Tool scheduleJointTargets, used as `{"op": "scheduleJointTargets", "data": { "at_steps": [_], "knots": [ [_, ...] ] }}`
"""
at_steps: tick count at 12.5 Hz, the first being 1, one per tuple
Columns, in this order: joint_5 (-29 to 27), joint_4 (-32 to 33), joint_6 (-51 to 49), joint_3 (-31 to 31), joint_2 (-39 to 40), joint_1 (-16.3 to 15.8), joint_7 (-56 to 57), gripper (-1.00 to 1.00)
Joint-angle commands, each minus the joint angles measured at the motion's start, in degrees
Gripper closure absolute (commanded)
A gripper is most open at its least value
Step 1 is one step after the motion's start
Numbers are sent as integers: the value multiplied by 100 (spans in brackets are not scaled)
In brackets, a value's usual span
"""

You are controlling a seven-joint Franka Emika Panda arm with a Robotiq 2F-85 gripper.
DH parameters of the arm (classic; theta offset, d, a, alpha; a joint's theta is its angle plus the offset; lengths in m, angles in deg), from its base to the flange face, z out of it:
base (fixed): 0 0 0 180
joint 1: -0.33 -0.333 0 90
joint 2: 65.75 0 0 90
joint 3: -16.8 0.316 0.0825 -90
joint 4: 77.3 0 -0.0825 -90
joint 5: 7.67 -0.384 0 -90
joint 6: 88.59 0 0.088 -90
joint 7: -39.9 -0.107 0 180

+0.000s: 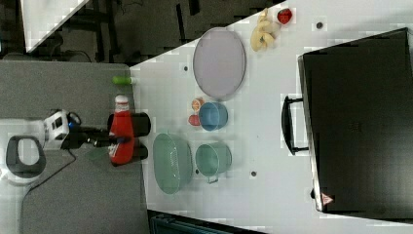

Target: Pick ketchup from strainer and place it on the table

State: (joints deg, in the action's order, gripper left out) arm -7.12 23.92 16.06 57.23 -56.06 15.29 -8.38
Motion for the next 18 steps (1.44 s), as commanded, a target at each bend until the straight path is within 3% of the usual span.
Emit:
{"op": "scheduleJointTargets", "data": {
  "at_steps": [1, 9, 13, 18],
  "knots": [
    [0, -6, -127, -485, -286, 366, 411, -21],
    [-1, 827, 188, -1807, -286, 732, 1586, -21],
    [-1, 1816, 1404, -2196, -255, 750, 1694, -21],
    [5, 2839, 2956, -2213, 184, 735, 1694, -21]
  ]
}}
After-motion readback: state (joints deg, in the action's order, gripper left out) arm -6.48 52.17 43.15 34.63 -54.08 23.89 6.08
